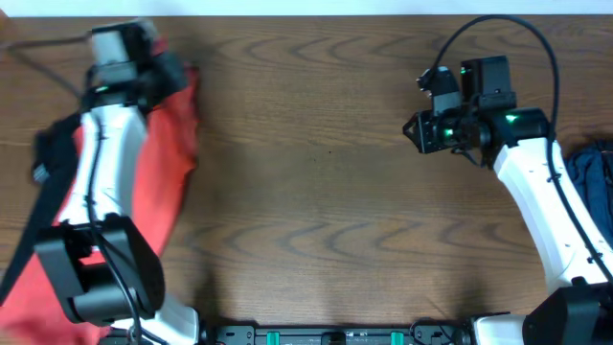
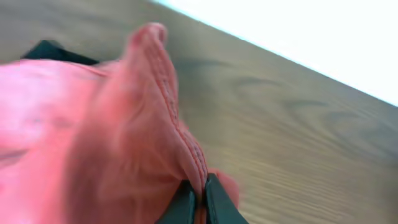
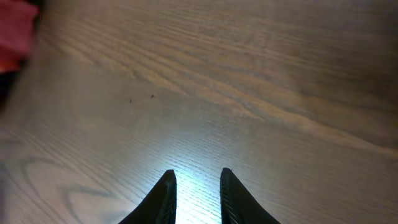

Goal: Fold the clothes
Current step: 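Lift the orange shirt with the left gripper and drag it toward center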

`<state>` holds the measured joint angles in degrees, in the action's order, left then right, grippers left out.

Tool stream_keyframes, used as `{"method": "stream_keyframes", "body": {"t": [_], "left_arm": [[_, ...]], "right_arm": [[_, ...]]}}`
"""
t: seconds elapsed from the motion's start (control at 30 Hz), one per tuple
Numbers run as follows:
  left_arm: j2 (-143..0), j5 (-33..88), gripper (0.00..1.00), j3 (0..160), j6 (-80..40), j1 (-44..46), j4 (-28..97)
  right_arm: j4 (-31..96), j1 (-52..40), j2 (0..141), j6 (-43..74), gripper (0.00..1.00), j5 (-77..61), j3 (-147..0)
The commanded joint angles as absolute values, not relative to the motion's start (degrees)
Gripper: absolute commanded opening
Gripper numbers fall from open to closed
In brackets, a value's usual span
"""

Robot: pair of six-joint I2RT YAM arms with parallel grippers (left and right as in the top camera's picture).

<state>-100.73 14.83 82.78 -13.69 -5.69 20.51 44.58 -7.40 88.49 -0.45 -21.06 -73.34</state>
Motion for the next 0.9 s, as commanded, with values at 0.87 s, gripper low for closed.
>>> {"method": "stream_keyframes", "body": {"t": [0.87], "left_arm": [[-84.6,18.8,0.07,88.0,-11.6,5.7,24.2]], "right_arm": [[45.2,-3.1,88.4,1.7,0.22,-26.3,-74.1]]}}
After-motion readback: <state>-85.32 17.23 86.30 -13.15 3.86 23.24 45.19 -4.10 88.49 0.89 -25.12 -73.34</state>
